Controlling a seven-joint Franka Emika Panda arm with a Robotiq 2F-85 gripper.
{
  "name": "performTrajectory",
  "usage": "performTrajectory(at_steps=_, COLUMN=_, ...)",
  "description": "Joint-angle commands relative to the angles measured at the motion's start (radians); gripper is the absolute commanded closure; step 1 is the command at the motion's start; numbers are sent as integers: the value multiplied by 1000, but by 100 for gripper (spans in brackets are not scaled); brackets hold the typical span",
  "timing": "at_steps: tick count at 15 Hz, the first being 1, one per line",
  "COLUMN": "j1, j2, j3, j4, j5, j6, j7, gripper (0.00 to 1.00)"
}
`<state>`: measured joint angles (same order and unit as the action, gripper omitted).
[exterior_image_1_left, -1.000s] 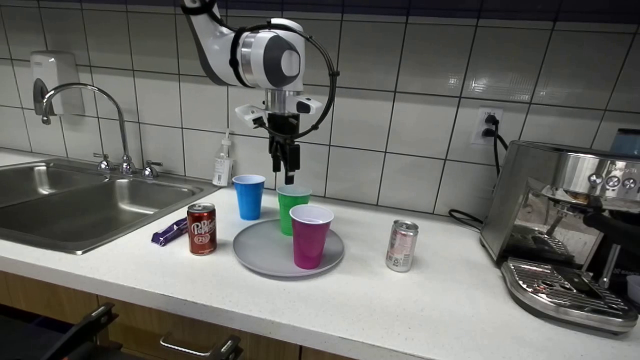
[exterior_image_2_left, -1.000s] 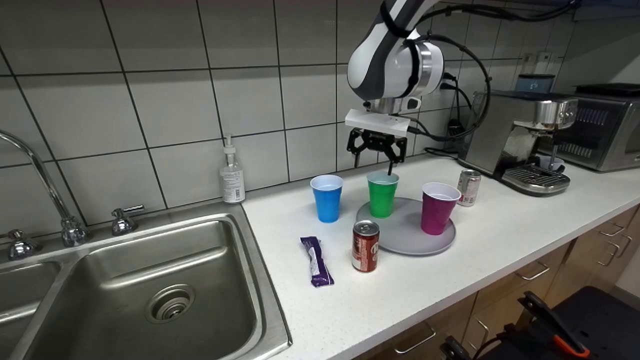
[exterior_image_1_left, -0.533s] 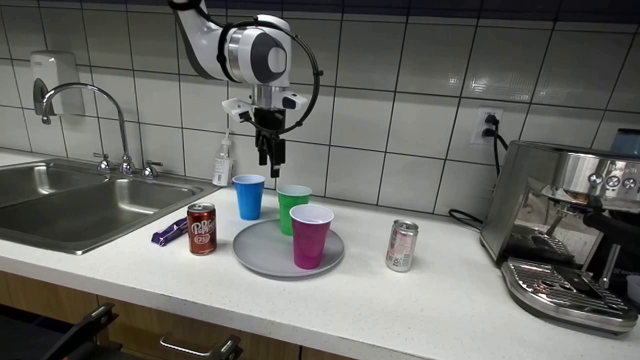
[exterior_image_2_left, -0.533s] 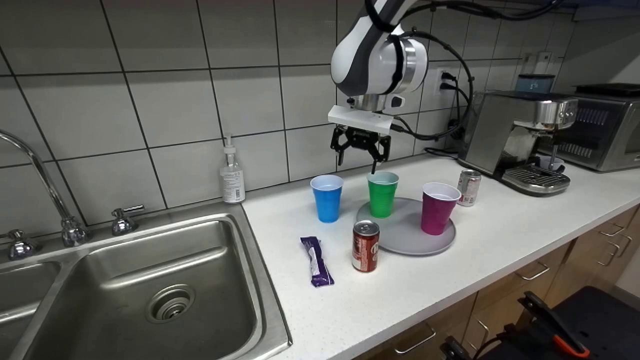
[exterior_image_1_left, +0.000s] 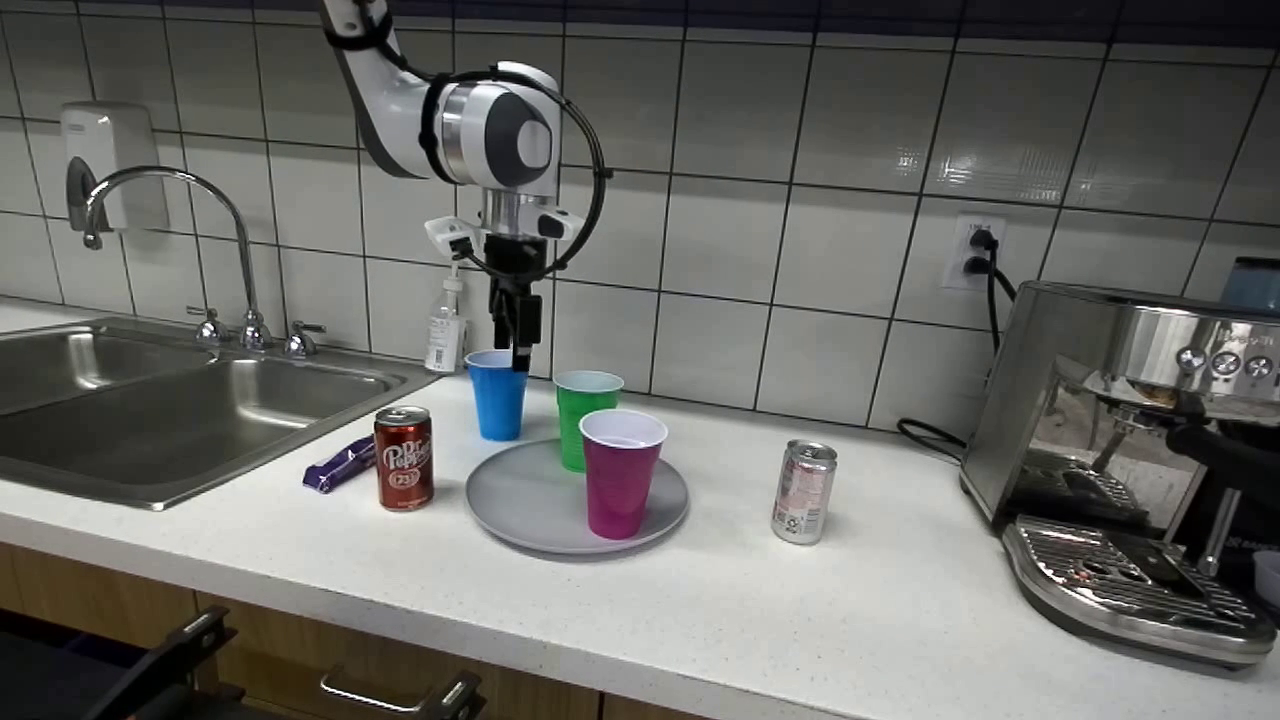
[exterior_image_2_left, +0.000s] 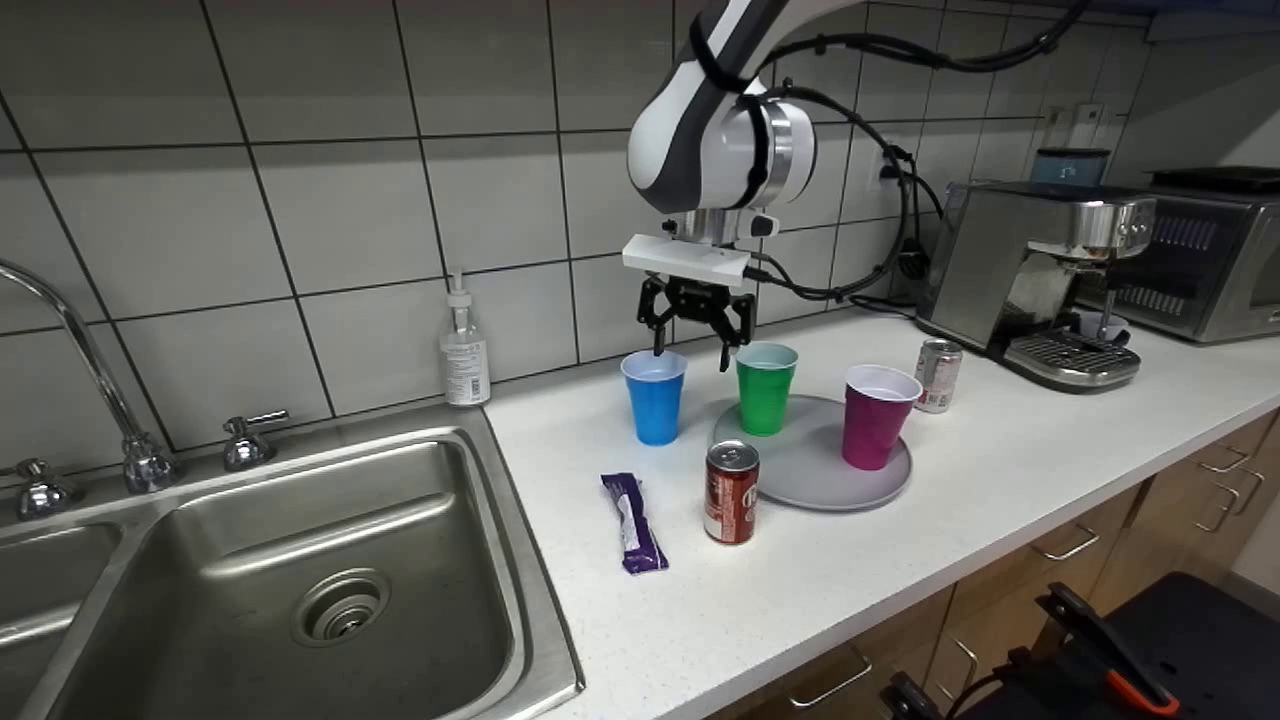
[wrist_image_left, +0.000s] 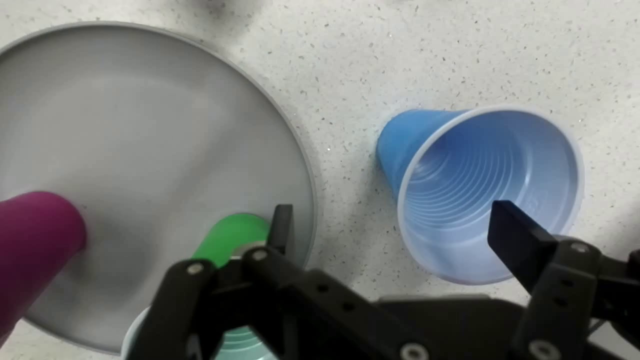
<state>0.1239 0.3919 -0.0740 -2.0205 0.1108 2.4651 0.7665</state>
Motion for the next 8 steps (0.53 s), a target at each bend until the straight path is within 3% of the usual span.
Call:
performTrajectory(at_steps=1, j1=6, j2=52, j3=6, j4=65, j5=8, j6=-34, j7=50, gripper=0)
performTrajectory(at_steps=8, j1=7, j2=112, j3=8, j4=105, j5=24, j6=-38, j7=67, gripper=0)
